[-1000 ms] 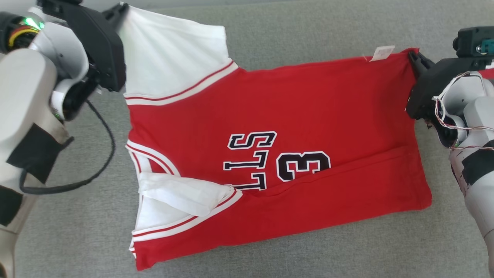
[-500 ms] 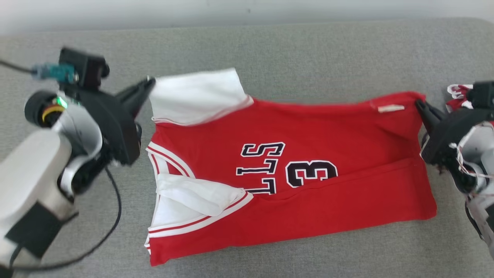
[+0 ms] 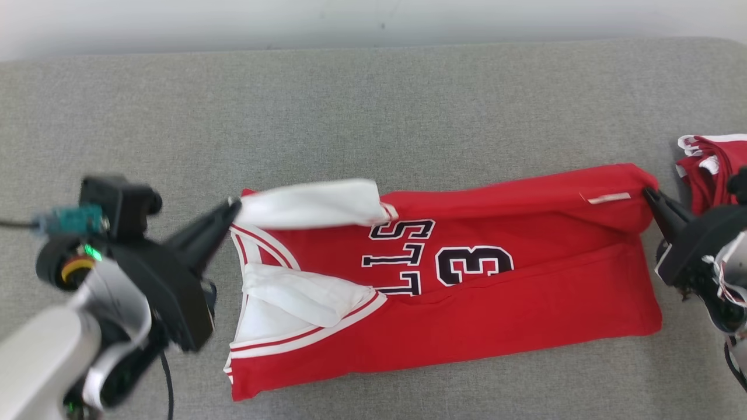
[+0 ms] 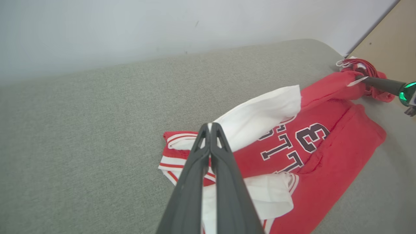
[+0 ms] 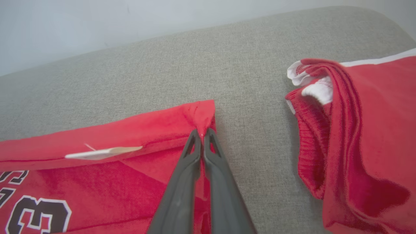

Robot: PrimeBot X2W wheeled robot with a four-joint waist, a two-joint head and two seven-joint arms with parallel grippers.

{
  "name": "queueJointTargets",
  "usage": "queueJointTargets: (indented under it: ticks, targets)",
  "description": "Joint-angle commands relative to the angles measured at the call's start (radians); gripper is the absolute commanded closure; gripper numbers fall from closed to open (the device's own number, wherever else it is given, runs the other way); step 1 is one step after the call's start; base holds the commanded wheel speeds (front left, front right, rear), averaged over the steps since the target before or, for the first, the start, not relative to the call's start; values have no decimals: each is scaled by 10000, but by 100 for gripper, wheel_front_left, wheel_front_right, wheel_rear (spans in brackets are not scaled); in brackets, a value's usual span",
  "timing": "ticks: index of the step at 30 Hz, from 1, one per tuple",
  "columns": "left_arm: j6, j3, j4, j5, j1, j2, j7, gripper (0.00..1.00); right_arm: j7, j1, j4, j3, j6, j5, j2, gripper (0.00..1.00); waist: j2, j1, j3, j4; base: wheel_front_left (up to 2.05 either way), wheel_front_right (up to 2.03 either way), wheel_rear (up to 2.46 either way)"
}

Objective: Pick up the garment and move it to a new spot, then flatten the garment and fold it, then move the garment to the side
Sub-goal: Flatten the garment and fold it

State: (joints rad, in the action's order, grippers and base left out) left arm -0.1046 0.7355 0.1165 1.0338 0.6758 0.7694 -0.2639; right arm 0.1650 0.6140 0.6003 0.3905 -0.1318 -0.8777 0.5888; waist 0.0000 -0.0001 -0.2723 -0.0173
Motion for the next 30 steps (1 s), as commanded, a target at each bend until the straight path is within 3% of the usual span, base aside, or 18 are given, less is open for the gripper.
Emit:
queueJointTargets:
  ticks: [1,5,16,17,21,22,25,27,28,29,30]
  targets:
    - [-163,5,303,53,-361,118,44,100,-30,-232,-75,-58,22,-114,76,100,0,1,-35,35,0,0,0]
    - [-727,43,1148,183,-1270,432,195,100,17,-782,-233,-203,22,-305,261,100,0,1,-100,100,0,0,0]
    - [-1317,17,1802,461,-2690,573,881,100,159,-1787,-582,-513,22,-293,420,100,0,1,-86,196,0,0,0]
    - [-1316,52,1795,482,-2774,479,944,100,155,-1869,-615,-538,22,-272,407,96,0,1,-96,202,0,0,0]
    - [-1270,289,1531,535,-3040,132,1070,100,187,-2108,-704,-600,22,-214,240,75,0,1,-113,198,0,0,0]
    - [-1272,342,1417,469,-3053,53,1098,100,221,-2171,-711,-595,23,-171,196,75,0,1,-102,194,0,0,0]
    - [-1252,509,1042,469,-3171,-250,1215,100,242,-2337,-741,-613,23,-25,136,54,0,1,-15,184,0,0,0]
    - [-1217,580,832,530,-3234,-366,1216,100,262,-2441,-770,-655,23,55,134,2,0,1,49,177,0,0,0]
    - [-1248,619,710,431,-3230,-373,1253,76,280,-2509,-832,-656,23,93,142,0,0,1,85,176,0,0,0]
    - [-1291,648,582,324,-3227,-391,1293,62,195,-2569,-948,-637,23,102,145,0,0,1,140,167,0,0,0]
    - [-1300,657,496,330,-3254,-461,1362,30,107,-2635,-1038,-698,23,43,142,0,0,1,189,159,0,0,0]
